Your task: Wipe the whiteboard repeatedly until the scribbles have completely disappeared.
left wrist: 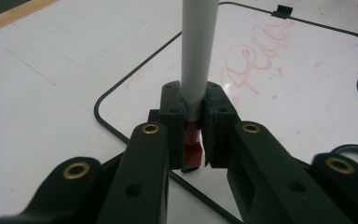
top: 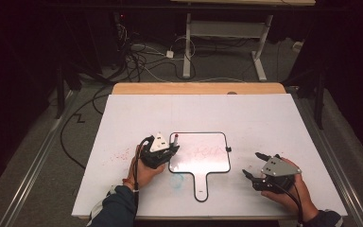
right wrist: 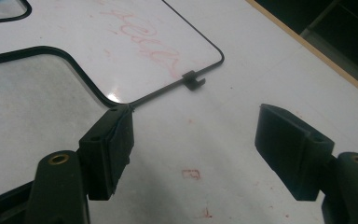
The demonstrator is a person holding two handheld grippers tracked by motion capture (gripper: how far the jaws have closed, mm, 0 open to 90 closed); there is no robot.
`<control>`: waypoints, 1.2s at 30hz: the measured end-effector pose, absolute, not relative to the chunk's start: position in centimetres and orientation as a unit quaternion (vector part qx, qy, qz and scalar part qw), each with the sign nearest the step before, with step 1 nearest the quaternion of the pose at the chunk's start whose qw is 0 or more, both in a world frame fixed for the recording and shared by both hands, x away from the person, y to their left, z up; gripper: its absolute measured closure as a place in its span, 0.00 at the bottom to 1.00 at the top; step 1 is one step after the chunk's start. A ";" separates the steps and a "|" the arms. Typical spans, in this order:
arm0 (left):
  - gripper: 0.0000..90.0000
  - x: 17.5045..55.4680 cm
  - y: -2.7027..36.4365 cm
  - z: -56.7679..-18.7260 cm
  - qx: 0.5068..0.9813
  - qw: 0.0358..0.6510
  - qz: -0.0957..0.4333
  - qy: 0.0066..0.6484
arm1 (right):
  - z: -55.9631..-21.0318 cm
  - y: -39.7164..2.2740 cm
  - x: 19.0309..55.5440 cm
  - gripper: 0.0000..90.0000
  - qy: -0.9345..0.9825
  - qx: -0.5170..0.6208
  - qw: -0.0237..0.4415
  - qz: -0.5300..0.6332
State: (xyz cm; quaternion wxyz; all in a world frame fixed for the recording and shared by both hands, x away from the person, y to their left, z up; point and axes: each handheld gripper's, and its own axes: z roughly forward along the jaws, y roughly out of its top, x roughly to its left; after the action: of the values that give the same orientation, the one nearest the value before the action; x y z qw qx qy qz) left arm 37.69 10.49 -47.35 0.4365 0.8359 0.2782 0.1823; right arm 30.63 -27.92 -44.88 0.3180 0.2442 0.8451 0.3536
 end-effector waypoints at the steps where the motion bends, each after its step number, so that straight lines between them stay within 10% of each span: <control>1: 0.87 37.6 10.4 -47.4 0.836 0.439 0.178 0.277 | -44.9 -27.9 30.6 0.32 0.845 0.244 0.318 0.354; 25: 0.87 37.4 4.1 -47.3 0.862 0.442 0.168 0.185 | -45.6 -26.9 30.8 0.33 0.857 0.234 0.297 0.350; 36: 0.87 41.0 6.9 -47.9 0.843 0.429 0.195 0.261 | -45.6 -27.3 30.7 0.33 0.855 0.234 0.301 0.350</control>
State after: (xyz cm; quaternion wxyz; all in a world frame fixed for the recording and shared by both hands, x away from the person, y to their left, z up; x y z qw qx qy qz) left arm 41.04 6.92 -47.87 0.4288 0.8426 0.2605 0.1954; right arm 30.69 -27.25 -45.57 0.3008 0.2344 0.8555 0.3504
